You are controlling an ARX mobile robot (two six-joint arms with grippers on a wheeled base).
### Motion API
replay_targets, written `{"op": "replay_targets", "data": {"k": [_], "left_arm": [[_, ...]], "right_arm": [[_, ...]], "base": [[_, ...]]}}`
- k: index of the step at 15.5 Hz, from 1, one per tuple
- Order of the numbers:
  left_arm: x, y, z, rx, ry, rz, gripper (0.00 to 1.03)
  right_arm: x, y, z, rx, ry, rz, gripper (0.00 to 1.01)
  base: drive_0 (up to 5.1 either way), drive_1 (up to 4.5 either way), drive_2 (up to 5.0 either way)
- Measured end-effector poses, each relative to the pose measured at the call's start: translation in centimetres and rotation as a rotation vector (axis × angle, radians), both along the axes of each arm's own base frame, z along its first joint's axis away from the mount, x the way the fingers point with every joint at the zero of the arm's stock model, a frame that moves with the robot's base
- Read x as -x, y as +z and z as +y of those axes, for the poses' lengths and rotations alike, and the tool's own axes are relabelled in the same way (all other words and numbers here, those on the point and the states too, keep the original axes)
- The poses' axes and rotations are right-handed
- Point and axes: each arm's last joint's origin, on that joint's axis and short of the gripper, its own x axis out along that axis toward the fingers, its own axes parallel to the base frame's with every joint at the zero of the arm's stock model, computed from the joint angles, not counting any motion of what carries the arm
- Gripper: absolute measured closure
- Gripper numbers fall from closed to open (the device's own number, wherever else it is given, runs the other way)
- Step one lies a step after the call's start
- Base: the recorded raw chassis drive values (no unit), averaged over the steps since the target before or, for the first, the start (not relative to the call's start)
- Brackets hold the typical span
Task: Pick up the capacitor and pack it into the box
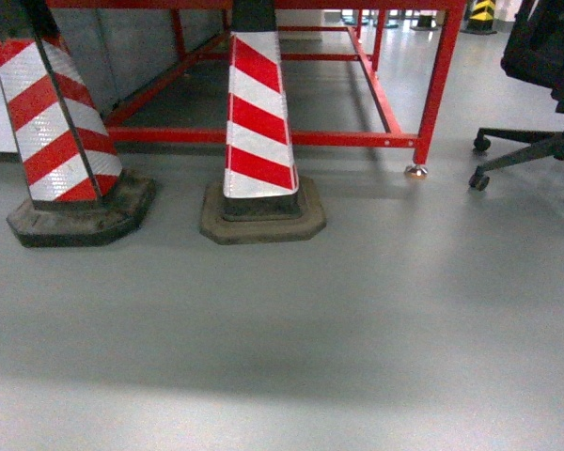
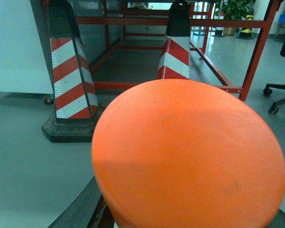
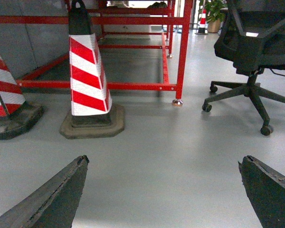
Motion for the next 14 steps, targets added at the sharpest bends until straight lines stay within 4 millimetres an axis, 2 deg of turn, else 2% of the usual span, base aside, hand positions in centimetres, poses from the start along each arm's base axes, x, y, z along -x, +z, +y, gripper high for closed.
{"op": "replay_targets", "data": {"k": [8, 14], "left_arm": [[0.00, -0.02, 0.00, 0.000, 0.001, 0.002, 0.59], [0.00, -0.02, 0.00, 0.000, 0.001, 0.002, 0.59]], "right_arm": [[0.00, 0.00, 0.00, 0.000, 0.001, 0.000, 0.03], [0.00, 0.03, 0.00, 0.000, 0.000, -0.003, 0.03]], "base": [[-5.0, 2.49, 2.5], [0.1, 4.11, -4.0]]}}
